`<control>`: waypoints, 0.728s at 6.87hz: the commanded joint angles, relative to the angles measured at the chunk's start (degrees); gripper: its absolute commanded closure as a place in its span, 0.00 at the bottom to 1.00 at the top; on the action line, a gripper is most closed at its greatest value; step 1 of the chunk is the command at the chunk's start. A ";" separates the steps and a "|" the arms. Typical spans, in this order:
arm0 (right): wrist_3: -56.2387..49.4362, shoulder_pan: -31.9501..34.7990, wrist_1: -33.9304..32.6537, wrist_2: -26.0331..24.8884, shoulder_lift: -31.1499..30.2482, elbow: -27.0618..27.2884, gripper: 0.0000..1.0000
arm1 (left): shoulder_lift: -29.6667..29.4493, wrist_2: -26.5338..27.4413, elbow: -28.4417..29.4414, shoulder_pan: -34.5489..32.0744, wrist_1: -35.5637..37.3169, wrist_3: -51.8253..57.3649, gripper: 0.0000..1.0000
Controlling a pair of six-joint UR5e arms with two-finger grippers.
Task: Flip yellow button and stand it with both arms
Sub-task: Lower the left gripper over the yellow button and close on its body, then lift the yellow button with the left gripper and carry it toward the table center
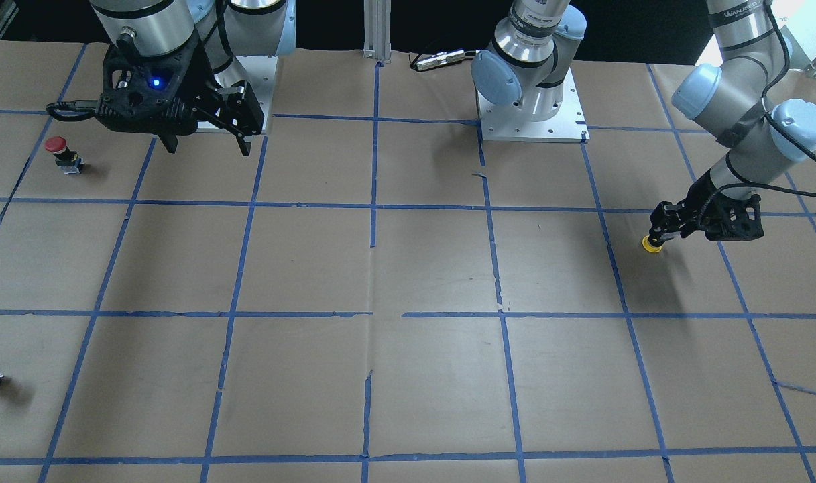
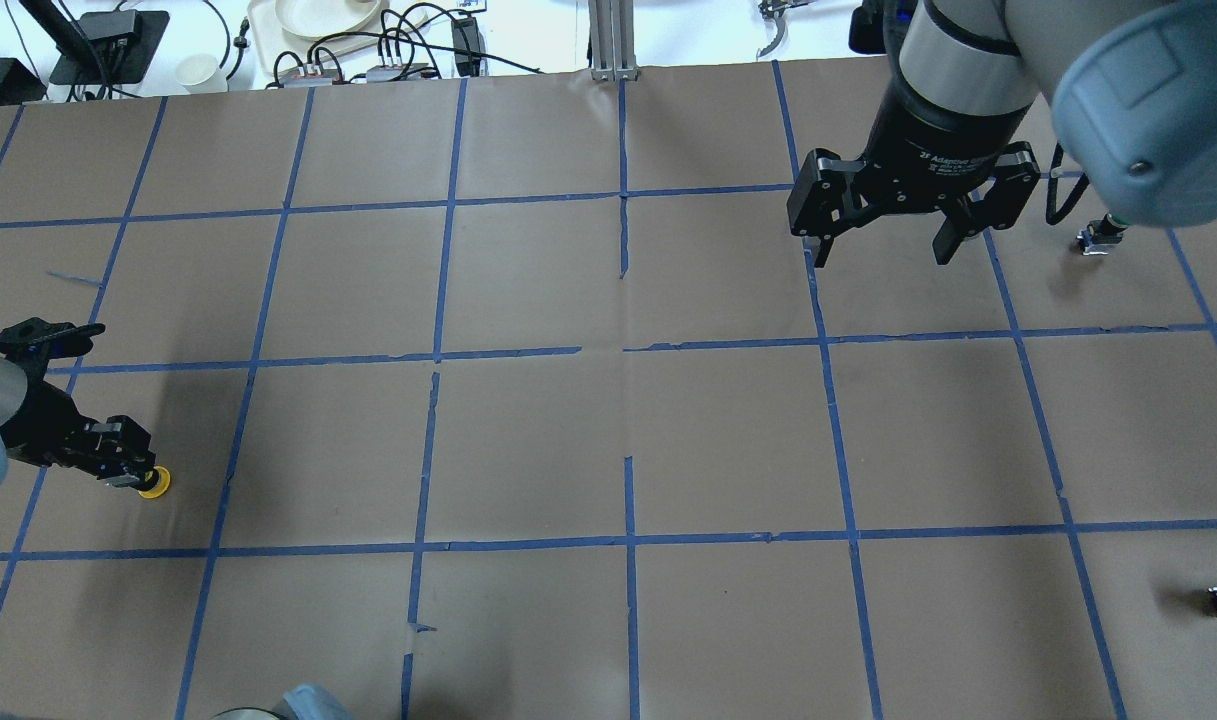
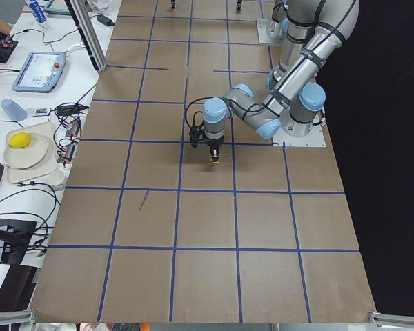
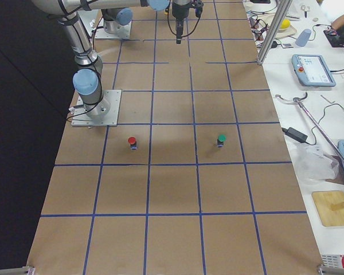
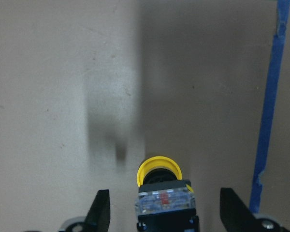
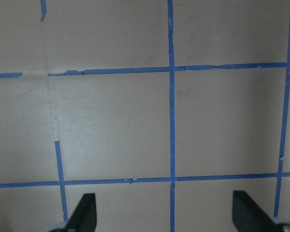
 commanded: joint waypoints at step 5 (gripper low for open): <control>-0.07 0.00 0.00 0.02 0.09 -0.07 0.00 | 5.71 -11.76 10.06 -8.33 -27.69 1.18 0.78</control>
